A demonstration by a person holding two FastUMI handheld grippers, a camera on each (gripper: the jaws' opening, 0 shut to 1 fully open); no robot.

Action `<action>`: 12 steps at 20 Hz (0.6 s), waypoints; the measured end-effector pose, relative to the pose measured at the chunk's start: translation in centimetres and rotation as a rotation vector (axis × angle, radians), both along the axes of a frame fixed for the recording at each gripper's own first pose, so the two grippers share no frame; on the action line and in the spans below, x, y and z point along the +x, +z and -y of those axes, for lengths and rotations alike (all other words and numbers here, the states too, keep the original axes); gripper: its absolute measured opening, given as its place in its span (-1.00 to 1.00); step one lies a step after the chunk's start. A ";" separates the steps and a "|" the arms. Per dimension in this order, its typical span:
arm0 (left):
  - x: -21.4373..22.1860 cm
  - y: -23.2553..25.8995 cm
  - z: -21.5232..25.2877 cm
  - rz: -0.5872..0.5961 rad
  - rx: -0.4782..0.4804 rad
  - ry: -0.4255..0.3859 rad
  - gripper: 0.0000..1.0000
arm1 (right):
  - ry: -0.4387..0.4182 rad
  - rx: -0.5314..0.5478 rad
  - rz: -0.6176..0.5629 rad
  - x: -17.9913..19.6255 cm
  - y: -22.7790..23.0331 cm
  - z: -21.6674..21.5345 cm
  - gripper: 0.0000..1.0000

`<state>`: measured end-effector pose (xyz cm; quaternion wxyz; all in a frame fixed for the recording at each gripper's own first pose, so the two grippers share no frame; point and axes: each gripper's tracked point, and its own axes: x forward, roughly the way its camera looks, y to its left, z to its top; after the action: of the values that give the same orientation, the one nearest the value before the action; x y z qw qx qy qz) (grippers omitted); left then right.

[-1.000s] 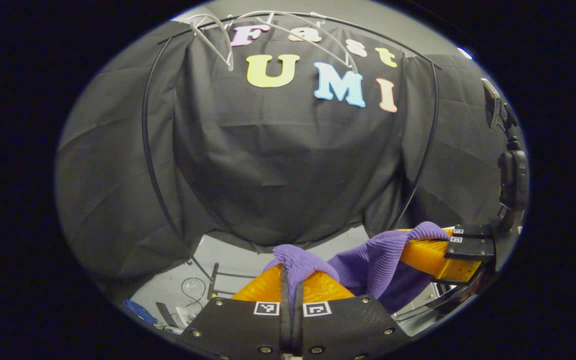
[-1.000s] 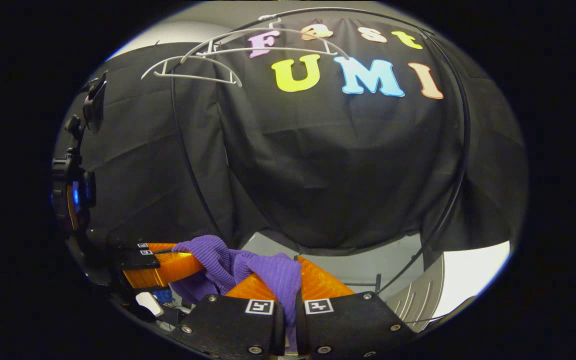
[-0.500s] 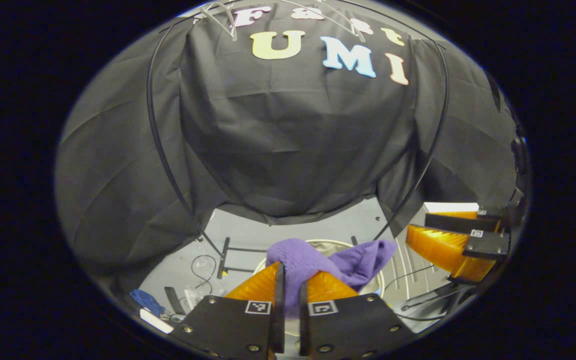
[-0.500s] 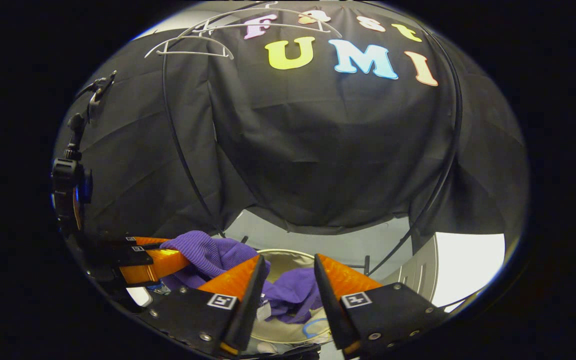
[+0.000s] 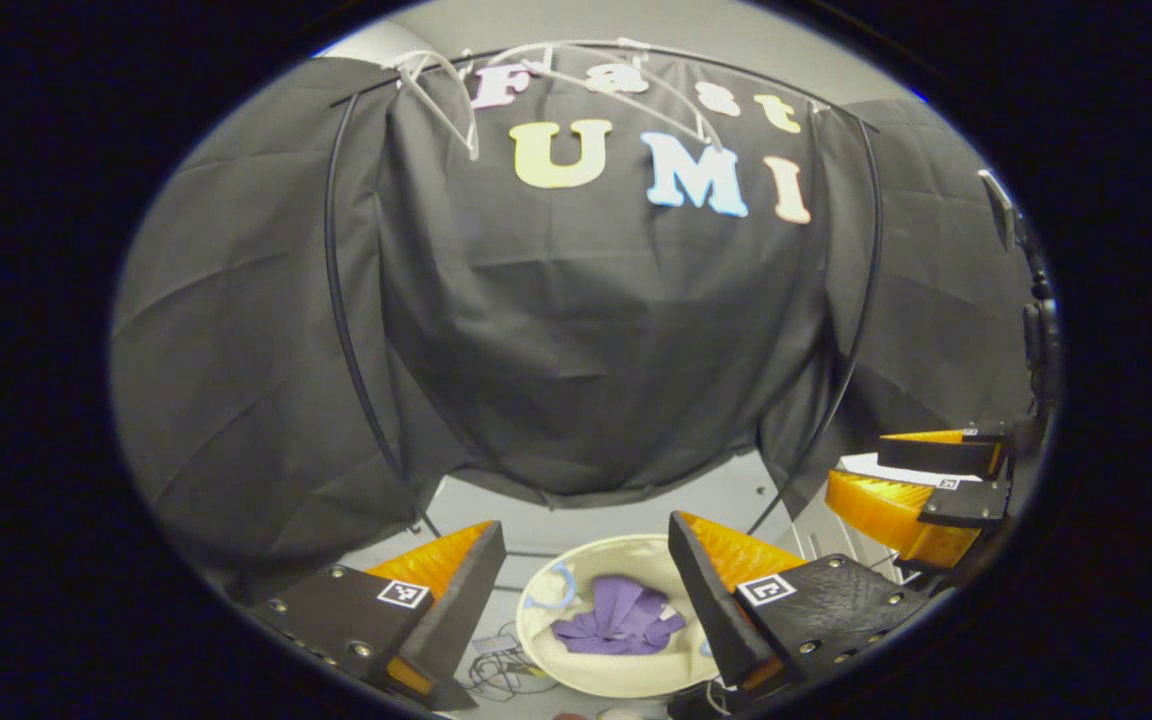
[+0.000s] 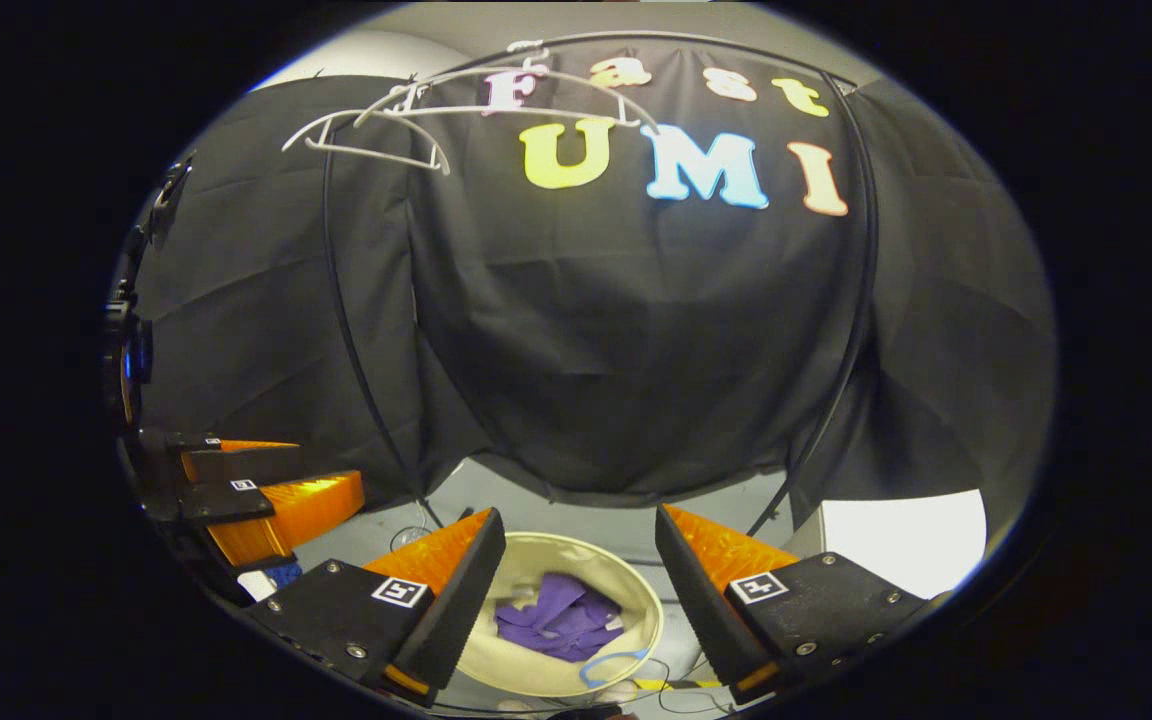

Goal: Grasp the clothes on the hanger with both hands and then place them into the laundry hamper below.

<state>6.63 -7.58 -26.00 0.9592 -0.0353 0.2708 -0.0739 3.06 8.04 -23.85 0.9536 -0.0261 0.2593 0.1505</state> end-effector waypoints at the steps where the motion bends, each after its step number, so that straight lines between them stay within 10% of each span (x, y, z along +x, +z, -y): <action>1: 0.4 1.9 -0.4 0.035 -0.006 0.006 0.91 | -0.008 -0.001 0.039 0.2 1.5 0.2 0.87; 12: 1.9 20.9 -5.4 0.343 -0.025 0.053 1.00 | -0.157 -0.007 0.367 -0.3 17.6 5.2 0.83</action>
<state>8.50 -2.15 -5.11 0.9924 -0.0410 0.1014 -0.0568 2.80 2.85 -6.29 0.9936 -0.0361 0.0829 0.0677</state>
